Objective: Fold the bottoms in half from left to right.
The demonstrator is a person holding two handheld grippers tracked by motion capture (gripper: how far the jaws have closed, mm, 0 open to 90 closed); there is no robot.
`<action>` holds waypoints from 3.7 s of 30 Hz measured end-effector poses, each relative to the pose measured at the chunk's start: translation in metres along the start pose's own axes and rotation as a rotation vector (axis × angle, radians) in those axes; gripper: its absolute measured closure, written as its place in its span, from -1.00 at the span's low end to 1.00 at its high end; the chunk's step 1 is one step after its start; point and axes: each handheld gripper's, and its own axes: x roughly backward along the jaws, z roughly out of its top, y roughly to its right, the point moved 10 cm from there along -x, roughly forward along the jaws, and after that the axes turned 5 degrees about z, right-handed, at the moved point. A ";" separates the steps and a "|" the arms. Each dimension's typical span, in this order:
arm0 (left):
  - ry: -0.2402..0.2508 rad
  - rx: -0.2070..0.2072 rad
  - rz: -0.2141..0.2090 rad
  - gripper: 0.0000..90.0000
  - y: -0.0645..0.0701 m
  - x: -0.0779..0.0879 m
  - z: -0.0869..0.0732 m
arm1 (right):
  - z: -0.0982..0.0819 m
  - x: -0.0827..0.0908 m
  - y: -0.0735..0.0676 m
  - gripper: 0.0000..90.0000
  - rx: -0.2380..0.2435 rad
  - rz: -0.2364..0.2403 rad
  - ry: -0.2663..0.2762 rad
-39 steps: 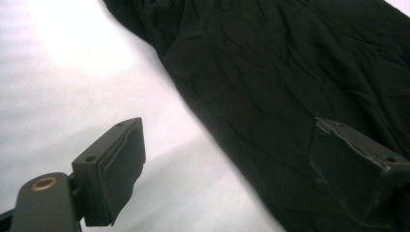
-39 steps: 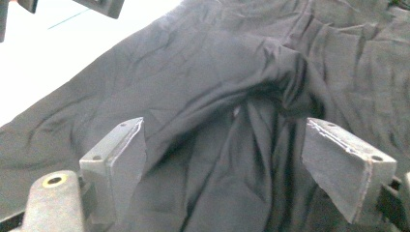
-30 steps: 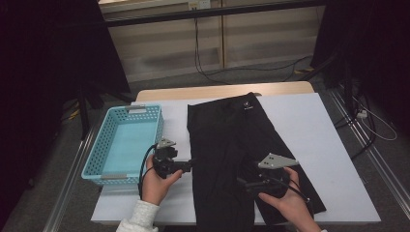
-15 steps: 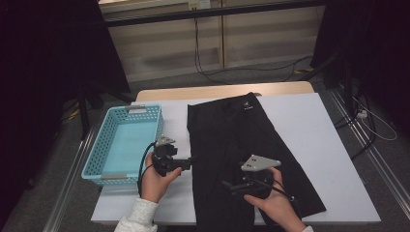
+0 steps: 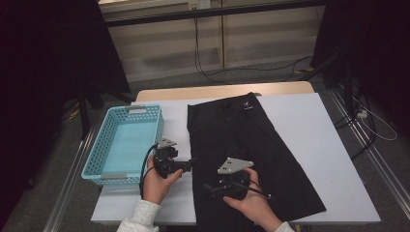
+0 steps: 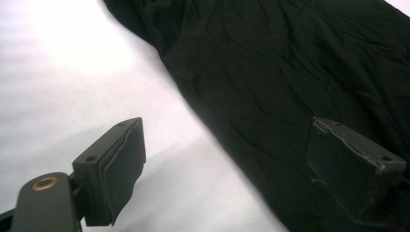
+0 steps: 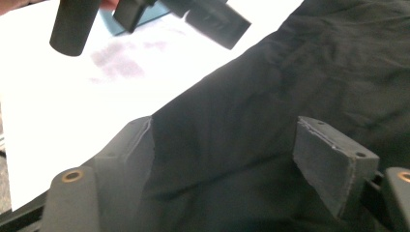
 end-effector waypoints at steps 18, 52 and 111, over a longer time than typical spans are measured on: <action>0.023 0.002 0.045 -0.63 -0.003 0.006 0.006 | -0.008 -0.036 -0.035 0.47 0.119 0.062 -0.115; -0.087 0.130 0.073 -0.49 -0.014 -0.037 0.015 | 0.020 0.023 -0.011 0.99 0.029 0.083 0.036; -0.134 0.256 0.069 0.64 -0.037 -0.063 0.076 | 0.025 0.020 -0.025 0.99 0.033 0.140 0.047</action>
